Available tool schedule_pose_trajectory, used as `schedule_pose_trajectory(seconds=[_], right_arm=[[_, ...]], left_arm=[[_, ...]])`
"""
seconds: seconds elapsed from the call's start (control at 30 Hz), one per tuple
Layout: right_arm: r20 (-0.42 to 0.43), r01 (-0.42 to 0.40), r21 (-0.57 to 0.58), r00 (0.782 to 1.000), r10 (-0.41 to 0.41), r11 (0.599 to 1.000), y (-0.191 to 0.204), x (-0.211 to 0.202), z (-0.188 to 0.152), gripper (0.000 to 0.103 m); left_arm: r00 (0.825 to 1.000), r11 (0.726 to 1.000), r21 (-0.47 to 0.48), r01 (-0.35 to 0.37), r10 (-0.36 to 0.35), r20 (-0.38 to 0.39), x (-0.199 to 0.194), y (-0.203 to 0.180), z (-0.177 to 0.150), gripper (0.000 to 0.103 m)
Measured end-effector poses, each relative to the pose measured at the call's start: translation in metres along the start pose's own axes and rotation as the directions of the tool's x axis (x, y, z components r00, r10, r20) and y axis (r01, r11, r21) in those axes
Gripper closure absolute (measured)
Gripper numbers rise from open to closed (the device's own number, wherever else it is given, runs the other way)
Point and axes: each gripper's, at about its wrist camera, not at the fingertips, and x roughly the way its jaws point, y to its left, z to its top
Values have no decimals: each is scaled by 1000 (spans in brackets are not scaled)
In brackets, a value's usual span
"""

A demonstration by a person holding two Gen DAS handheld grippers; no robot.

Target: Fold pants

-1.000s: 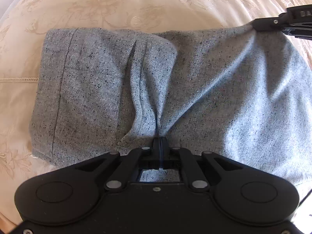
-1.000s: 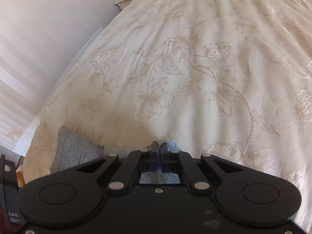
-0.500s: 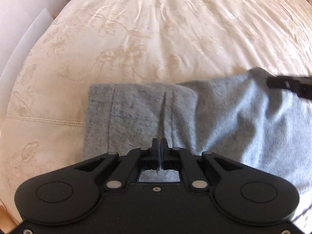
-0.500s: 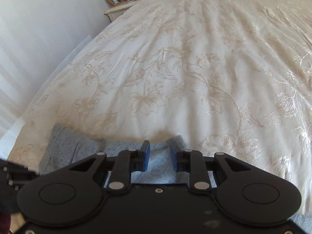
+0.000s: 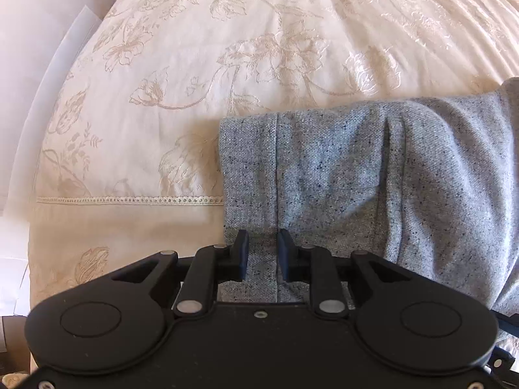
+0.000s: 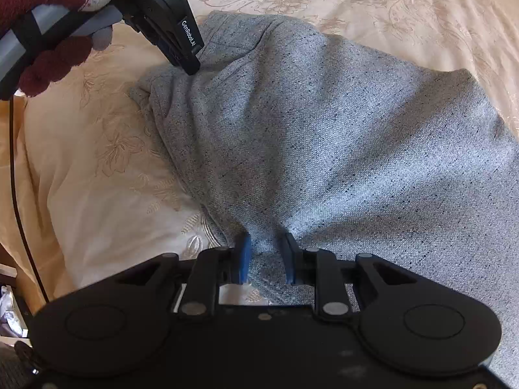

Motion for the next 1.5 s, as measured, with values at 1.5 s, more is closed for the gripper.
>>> schedule_pose_trajectory(seconds=[1.5], right_arm=[[-85, 281, 896, 868, -489, 343, -218, -189, -264, 75]], left_arm=[[972, 965, 186, 185, -208, 112, -82, -167, -71, 78]])
